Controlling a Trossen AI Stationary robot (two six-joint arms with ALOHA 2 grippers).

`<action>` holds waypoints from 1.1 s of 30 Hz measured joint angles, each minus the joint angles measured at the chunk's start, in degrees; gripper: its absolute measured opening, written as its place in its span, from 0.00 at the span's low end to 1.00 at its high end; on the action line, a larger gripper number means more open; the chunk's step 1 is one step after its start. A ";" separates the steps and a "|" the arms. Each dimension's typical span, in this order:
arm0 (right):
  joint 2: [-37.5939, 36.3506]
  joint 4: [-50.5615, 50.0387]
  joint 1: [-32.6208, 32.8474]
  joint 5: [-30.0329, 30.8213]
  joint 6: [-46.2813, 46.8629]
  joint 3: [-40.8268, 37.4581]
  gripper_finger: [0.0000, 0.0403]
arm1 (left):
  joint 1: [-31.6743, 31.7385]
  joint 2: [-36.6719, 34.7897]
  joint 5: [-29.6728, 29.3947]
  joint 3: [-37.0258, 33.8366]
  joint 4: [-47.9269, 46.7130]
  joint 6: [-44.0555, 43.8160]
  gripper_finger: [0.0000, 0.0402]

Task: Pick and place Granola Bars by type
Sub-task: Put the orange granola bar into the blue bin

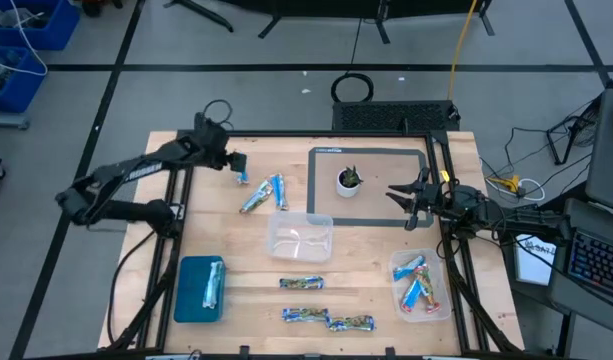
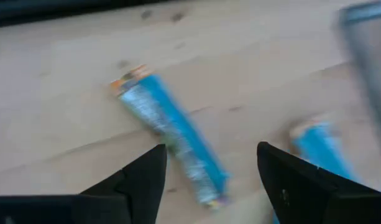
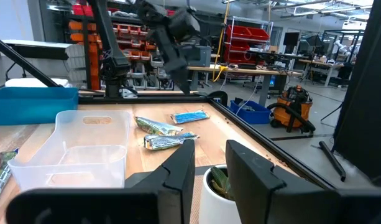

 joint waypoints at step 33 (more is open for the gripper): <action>0.01 0.00 0.01 0.00 0.01 0.00 0.20 | 8.13 16.26 0.46 3.83 5.25 -3.35 0.53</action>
